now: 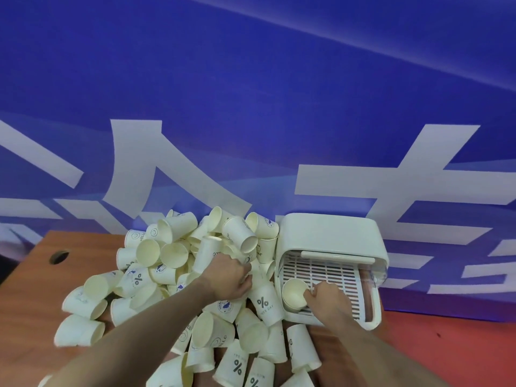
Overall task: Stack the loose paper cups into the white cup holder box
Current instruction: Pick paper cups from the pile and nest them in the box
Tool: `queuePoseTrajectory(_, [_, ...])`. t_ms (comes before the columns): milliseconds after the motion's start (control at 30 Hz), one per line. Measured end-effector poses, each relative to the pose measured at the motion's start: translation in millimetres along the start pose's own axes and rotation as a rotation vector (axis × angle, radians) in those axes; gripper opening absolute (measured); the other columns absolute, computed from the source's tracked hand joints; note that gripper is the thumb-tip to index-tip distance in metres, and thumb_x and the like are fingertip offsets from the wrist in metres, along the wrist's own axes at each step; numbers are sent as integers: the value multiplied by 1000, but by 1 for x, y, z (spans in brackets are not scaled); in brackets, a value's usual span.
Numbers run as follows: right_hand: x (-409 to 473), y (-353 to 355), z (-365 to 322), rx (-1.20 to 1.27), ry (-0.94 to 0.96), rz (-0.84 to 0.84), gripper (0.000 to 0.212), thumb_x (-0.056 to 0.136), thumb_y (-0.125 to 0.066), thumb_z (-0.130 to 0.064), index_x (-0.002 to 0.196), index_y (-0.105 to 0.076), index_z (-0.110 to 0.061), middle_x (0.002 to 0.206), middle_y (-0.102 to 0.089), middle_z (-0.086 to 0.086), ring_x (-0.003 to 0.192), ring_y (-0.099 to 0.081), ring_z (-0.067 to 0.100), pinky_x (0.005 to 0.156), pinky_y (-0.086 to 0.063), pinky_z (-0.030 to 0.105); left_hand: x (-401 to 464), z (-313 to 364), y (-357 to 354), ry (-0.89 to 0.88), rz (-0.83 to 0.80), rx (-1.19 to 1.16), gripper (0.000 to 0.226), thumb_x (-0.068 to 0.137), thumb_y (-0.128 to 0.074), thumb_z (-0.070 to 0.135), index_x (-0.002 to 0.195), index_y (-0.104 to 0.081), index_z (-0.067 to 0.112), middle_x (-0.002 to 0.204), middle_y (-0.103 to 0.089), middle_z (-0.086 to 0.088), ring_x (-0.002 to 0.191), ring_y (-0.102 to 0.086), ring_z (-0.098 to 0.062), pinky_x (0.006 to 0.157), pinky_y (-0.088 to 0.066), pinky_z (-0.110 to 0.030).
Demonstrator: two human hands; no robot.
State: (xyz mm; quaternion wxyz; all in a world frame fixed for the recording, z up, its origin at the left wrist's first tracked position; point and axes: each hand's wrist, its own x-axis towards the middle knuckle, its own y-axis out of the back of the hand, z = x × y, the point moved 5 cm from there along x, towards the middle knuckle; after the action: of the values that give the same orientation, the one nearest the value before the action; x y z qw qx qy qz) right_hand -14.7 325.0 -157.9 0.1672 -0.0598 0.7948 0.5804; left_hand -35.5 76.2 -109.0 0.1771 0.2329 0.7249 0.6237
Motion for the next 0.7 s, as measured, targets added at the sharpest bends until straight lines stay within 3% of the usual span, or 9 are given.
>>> queuePoseTrajectory(233, [-26,-4,17,-8,7,17,32,87,-51,-42,62,-49,-21,60,-51,-6,57,-53,12,55,-45,26,-17,14,5,-5,35,-56,30,80,-43,39,59,-30,21,41,-46,3,34,-27,-22,41,-31,-22])
queuePoseTrajectory(400, [-58,-14,26,-26,42,-12,25,87,-52,-37,76,-63,-18,75,-62,-5,72,-60,14,66,-48,27,-44,47,10,-14,-85,-100,38,84,-28,46,78,-54,19,66,-62,-2,52,-45,-22,55,-39,-29])
queuePoseTrajectory(567, [-89,-43,38,-20,35,-130,28,84,-56,-46,86,-65,-20,90,-65,-3,87,-63,17,76,-52,32,-81,95,4,-110,-301,-245,29,88,-49,42,104,-61,21,79,-68,-4,72,-62,-25,65,-45,-31])
queuePoseTrajectory(700, [-114,-69,46,38,-1,-230,46,79,-56,-62,96,-63,-20,98,-66,-1,87,-61,18,73,-48,31,-113,141,-7,-194,-500,-330,40,84,-64,38,121,-59,25,92,-70,-8,89,-64,-29,73,-46,-34])
